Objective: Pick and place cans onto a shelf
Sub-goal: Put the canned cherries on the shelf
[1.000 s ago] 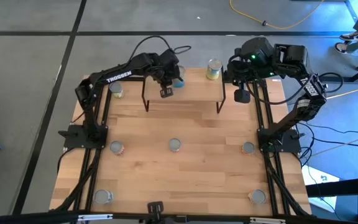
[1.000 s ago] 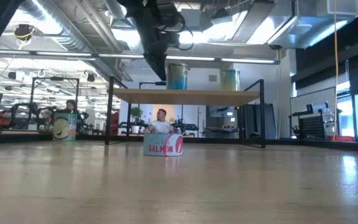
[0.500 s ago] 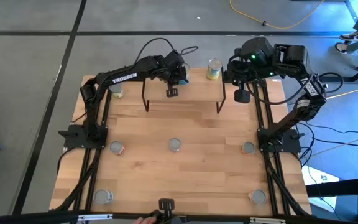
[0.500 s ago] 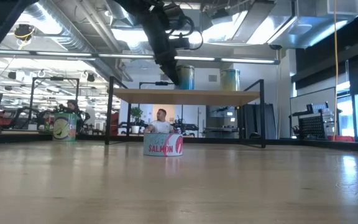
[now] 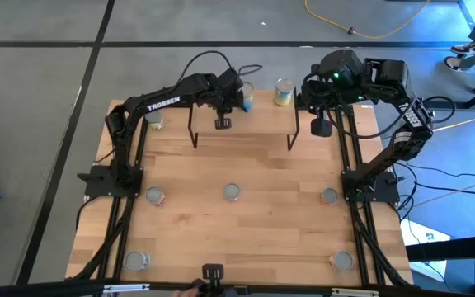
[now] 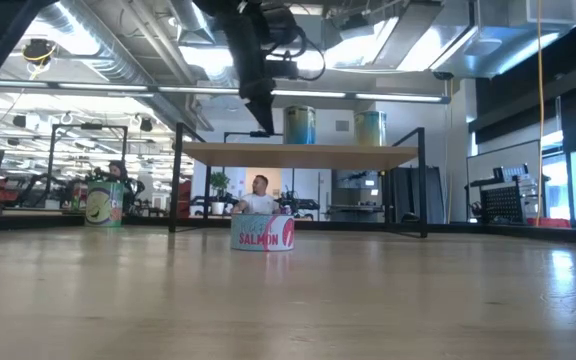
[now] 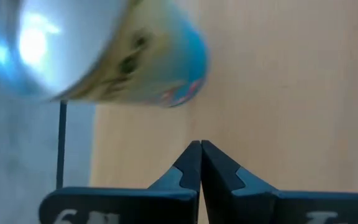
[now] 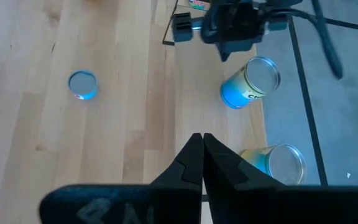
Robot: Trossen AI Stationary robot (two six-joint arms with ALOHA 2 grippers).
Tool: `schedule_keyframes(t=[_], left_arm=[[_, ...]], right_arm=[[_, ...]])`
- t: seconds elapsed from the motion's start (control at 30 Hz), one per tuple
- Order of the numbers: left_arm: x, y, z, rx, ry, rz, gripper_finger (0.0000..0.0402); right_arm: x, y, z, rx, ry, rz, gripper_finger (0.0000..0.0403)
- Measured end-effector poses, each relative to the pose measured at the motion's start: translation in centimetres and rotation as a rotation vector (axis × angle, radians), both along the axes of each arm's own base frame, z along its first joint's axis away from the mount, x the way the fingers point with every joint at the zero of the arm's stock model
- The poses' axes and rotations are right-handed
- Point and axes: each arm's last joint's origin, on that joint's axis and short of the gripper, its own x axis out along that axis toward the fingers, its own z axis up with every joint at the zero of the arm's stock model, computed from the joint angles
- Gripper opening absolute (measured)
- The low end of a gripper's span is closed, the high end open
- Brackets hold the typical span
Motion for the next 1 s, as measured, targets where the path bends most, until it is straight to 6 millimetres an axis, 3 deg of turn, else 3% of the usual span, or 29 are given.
schedule_keyframes(t=[0.33, 1.0], left_arm=[[-0.5, 2.2, 0.5, -0.013, -0.125, 0.088, 0.0], [0.6, 2.6, 1.5, 0.006, -0.292, 0.029, 0.0]], right_arm=[[0.0, 0.0, 0.0, 0.004, -0.001, -0.006, 0.0007], [0.0, 0.0, 0.0, 0.004, -0.001, -0.006, 0.0007]])
